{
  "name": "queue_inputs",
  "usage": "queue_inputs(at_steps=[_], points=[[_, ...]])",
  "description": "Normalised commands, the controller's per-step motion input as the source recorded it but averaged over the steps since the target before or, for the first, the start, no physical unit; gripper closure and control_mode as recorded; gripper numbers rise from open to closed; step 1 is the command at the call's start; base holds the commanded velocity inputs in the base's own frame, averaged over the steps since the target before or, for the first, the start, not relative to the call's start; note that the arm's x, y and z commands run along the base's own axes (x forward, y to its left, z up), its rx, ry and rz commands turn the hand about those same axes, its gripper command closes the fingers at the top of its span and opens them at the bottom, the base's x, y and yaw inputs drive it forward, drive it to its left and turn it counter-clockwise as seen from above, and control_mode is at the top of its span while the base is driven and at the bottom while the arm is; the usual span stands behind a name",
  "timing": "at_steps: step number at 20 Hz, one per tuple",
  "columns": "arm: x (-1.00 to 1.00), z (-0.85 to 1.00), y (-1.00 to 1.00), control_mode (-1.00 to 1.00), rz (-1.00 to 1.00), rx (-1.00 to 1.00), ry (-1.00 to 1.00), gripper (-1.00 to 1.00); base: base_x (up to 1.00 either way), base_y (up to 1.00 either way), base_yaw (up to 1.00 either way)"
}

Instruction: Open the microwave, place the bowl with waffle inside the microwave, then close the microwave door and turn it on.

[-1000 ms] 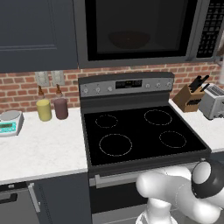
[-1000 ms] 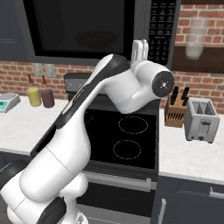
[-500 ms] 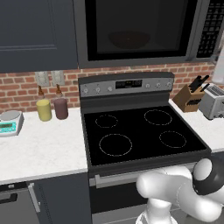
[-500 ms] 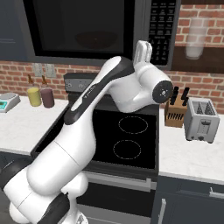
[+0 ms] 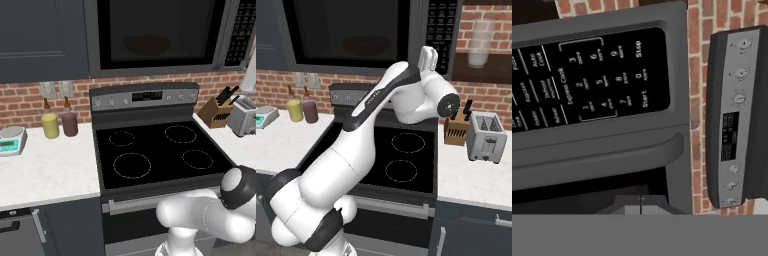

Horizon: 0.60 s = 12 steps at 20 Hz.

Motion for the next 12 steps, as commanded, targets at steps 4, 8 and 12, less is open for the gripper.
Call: queue_inputs(at_steps=[4,8,12], points=[[0.25,-0.04,-0.16,-1.00,0.00,0.00,-0.02,1.00,0.00,0.00,0.00],[0.24,-0.03,-0.01,-1.00,0.00,0.00,-0.05,1.00,0.00,0.00,0.00],[0.28,-0.09,0.00,-1.00,0.00,0.00,-0.02,1.00,0.00,0.00,0.00]])
